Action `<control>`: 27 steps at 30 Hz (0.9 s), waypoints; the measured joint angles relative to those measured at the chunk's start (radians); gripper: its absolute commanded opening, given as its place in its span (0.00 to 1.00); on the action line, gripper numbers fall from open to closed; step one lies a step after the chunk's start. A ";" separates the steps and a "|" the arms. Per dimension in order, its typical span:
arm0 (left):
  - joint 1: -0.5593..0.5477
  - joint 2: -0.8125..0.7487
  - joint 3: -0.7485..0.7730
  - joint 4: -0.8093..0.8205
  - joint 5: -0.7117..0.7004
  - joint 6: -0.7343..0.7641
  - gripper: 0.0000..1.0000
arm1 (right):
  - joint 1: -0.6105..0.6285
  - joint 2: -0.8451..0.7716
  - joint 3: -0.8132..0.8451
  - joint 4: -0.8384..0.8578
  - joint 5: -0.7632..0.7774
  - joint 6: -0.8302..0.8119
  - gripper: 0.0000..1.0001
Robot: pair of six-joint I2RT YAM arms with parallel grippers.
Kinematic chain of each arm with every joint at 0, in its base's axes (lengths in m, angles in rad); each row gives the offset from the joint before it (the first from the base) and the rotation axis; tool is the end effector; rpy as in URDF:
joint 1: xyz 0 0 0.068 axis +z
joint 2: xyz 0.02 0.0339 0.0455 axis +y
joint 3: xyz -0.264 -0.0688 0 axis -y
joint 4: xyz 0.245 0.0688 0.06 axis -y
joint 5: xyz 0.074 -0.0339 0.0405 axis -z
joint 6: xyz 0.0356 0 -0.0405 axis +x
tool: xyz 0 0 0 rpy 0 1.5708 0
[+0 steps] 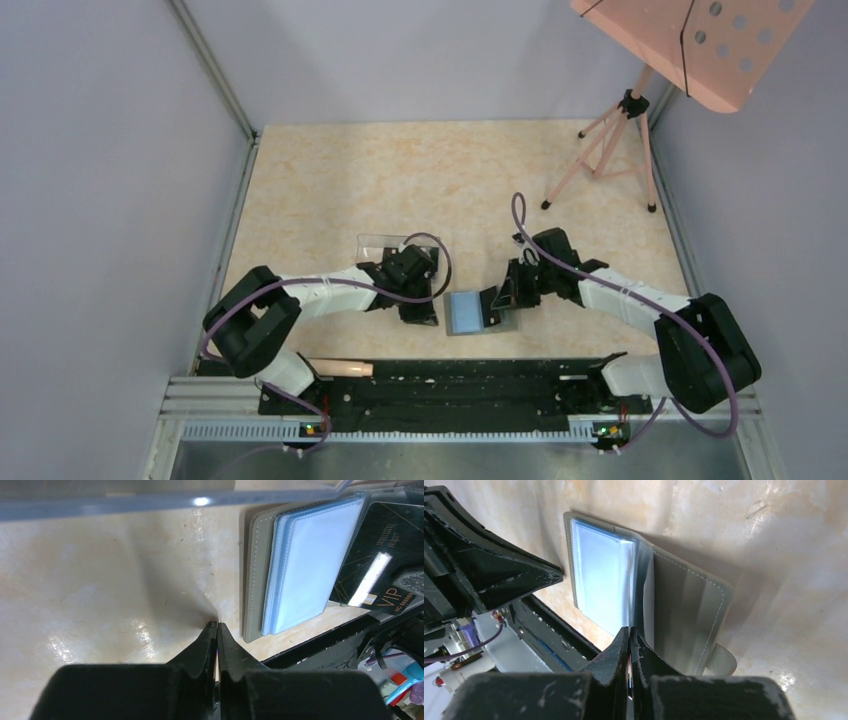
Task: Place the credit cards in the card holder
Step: Insert the credit card into the card holder.
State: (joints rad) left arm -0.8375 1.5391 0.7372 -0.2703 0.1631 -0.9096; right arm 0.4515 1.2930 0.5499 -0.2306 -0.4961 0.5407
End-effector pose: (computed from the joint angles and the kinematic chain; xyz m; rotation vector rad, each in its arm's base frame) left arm 0.1813 -0.2099 0.1472 -0.0436 2.8598 -0.7082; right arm 0.1976 0.1146 0.1587 -0.0891 2.6849 0.9889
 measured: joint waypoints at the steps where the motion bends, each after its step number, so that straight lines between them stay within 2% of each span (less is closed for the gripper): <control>1: 0.000 0.003 0.003 -0.003 0.000 0.000 0.07 | -0.002 0.000 0.000 0.005 -0.006 0.002 0.00; 4: -0.003 0.007 0.012 -0.013 -0.004 0.000 0.13 | -0.004 -0.005 0.000 0.020 -0.024 0.011 0.00; 8: -0.009 0.005 0.019 -0.017 -0.011 0.002 0.33 | -0.005 -0.029 0.000 0.027 -0.033 0.025 0.00; 11: -0.013 -0.006 0.021 -0.019 -0.023 0.014 0.38 | -0.005 -0.034 0.000 0.029 -0.030 0.031 0.00; 21: -0.013 0.025 0.058 -0.015 -0.018 0.032 0.31 | -0.031 -0.034 -0.040 0.080 0.005 0.086 0.00; 27: -0.014 0.076 0.091 -0.006 0.012 0.045 0.20 | -0.032 -0.032 -0.071 0.133 -0.005 0.121 0.00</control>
State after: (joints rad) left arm -0.8516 1.6150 0.8284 -0.2760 0.1749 -0.8650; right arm 0.4198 1.2613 0.4789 -0.0978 -0.5014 0.6621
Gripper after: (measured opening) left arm 0.249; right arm 0.004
